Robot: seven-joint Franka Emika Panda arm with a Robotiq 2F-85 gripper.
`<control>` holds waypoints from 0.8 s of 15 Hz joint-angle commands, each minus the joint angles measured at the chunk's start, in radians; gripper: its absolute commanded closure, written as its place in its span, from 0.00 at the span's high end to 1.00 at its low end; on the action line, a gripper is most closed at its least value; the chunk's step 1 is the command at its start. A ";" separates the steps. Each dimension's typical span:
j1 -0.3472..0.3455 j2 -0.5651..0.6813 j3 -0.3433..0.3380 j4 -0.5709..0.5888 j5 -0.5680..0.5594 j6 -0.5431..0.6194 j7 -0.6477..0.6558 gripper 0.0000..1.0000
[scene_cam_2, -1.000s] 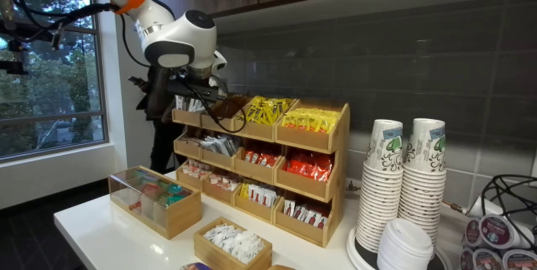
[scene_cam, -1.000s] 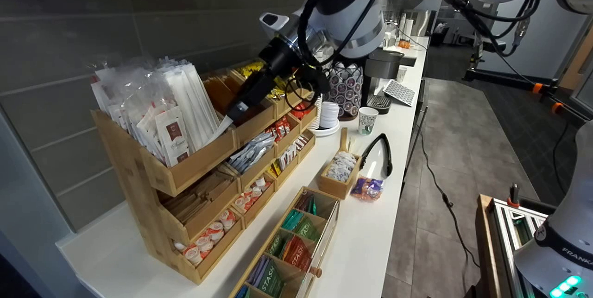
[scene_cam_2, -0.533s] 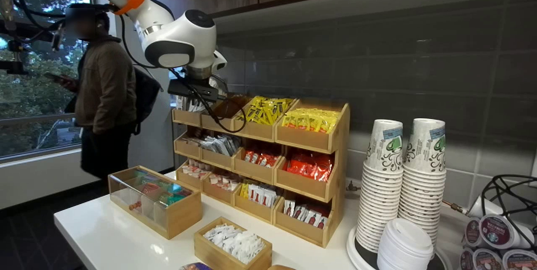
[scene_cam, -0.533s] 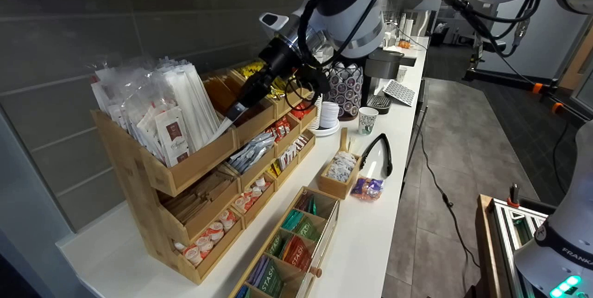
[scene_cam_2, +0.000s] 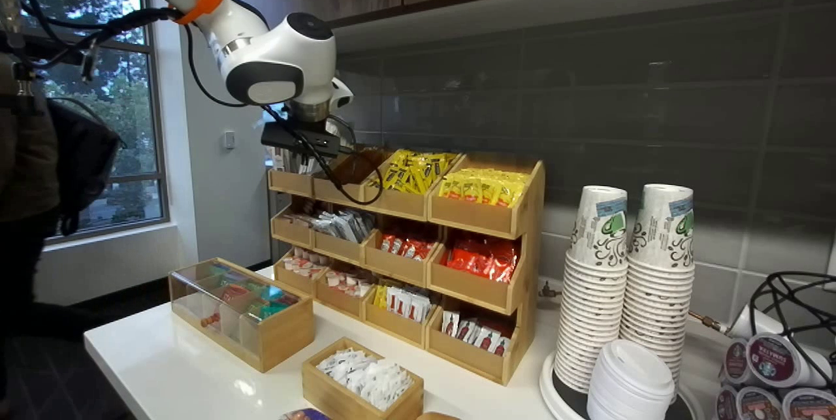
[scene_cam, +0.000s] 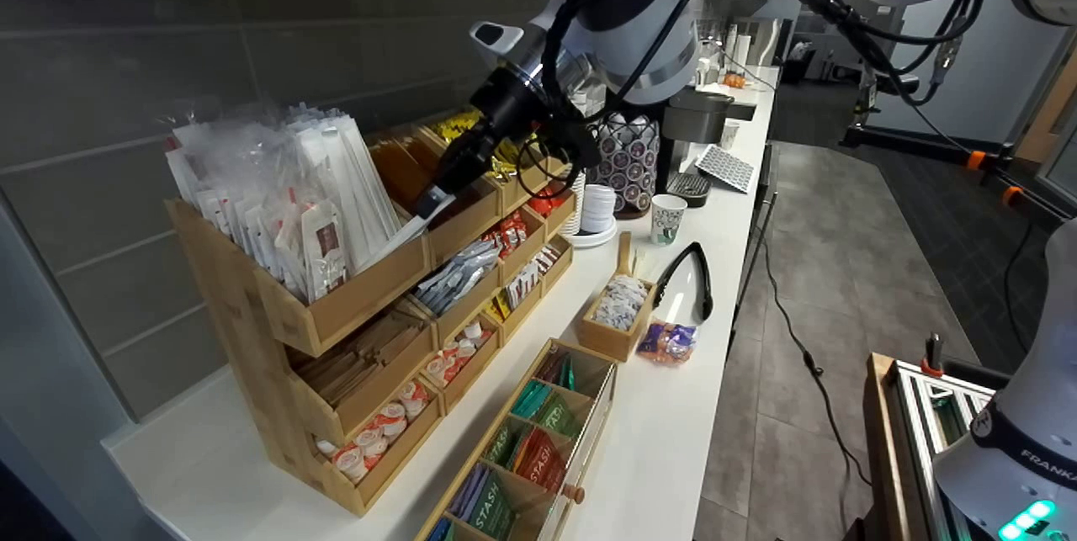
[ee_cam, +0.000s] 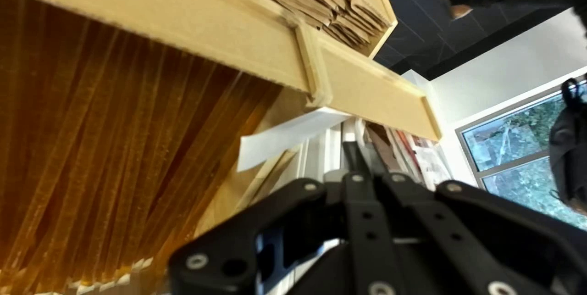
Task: Put one white straw on the counter.
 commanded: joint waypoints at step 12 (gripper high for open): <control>-0.015 -0.125 -0.005 -0.074 -0.044 0.020 0.134 0.01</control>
